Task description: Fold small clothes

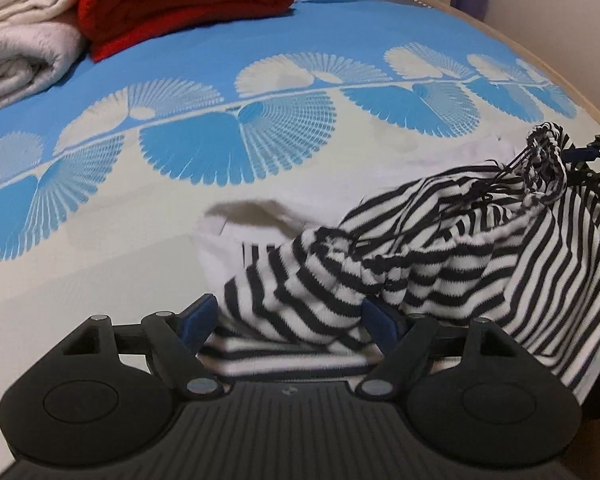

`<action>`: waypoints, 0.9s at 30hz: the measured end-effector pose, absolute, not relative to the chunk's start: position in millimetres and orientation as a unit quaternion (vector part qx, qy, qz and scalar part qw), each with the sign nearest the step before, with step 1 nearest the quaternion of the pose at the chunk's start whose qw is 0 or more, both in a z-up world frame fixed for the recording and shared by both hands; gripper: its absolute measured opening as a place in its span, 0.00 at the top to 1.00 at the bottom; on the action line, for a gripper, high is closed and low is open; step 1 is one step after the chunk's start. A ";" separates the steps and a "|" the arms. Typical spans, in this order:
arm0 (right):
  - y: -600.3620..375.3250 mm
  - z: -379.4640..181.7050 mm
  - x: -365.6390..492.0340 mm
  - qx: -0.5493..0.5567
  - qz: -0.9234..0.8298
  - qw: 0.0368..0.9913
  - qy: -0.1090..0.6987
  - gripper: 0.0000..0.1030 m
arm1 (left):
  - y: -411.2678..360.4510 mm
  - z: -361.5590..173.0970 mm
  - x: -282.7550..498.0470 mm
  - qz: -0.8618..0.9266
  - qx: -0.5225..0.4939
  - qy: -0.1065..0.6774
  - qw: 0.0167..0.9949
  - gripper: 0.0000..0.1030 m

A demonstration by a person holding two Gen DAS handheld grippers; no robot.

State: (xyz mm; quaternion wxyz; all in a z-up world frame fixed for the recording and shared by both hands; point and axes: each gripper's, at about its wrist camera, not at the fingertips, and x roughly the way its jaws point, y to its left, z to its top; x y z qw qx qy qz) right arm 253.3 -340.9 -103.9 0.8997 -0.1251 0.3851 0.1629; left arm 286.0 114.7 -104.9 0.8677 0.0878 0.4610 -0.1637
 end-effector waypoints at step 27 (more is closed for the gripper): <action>-370.5 -80.9 332.4 0.059 0.067 0.944 0.318 1.00 | 138.0 -86.3 371.1 -0.074 -0.043 0.413 0.907 0.94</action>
